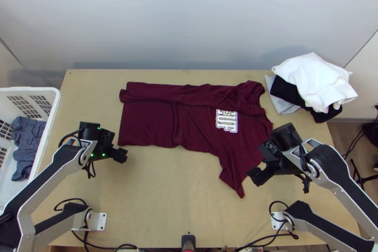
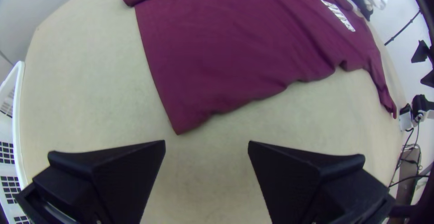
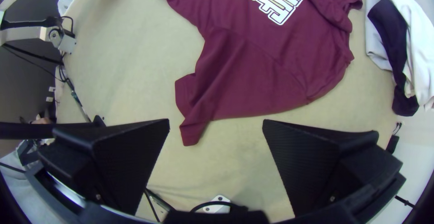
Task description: Fold the t-shirt
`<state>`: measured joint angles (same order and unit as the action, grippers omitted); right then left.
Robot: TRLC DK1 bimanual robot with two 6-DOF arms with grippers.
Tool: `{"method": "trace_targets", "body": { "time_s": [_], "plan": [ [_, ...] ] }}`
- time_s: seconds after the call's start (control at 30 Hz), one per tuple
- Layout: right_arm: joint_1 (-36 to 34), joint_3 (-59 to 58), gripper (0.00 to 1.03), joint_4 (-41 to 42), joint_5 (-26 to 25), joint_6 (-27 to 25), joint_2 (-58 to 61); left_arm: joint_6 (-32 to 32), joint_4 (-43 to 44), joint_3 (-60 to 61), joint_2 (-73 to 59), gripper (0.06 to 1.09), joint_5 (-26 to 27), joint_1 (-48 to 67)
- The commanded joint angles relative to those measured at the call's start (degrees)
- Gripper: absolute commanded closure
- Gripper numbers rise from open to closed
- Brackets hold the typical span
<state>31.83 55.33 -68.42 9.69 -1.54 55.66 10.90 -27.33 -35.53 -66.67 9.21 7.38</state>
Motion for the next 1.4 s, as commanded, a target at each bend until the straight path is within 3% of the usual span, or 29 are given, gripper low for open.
{"method": "trace_targets", "body": {
  "time_s": [0.0,0.4,0.43,0.47,0.5,0.53,0.57,1.0,1.37],
  "plan": [
    [0.4,0.1,0.07,-0.9,0.2,0.3,-1.7,-2.9,6.1,0.9,-3.7,0.19,-0.8,-0.6],
    [1.8,-1.4,0.07,-1.1,0.2,1.2,-2.0,-8.1,9.1,0.9,-7.8,0.2,-0.1,3.6],
    [1.8,-1.4,0.07,-1.1,0.2,1.2,-2.0,-8.1,9.2,1.3,-7.7,0.25,0.0,4.2],
    [1.8,-1.6,0.07,-1.1,0.2,1.3,-2.0,-8.7,9.8,1.3,-7.7,0.42,0.3,4.1],
    [1.9,-2.1,0.07,-1.1,0.2,1.3,-2.0,-9.2,10.6,1.3,-7.8,0.67,0.7,4.1],
    [2.1,-2.9,0.07,-1.1,0.2,1.2,-2.1,-9.4,11.8,1.1,-7.9,1.0,1.3,4.0],
    [2.8,-4.4,0.07,-1.1,0.2,0.9,-2.3,-10.4,12.6,0.5,-8.4,1.04,1.4,3.8],
    [15.5,-8.2,0.07,2.0,-2.8,-0.1,3.7,-11.6,13.0,-0.6,-7.6,1.04,2.2,3.3],
    [22.0,-7.1,0.1,3.5,-3.3,-2.5,15.2,-12.7,12.7,-2.1,-7.3,1.04,2.2,3.5]
  ]
}}
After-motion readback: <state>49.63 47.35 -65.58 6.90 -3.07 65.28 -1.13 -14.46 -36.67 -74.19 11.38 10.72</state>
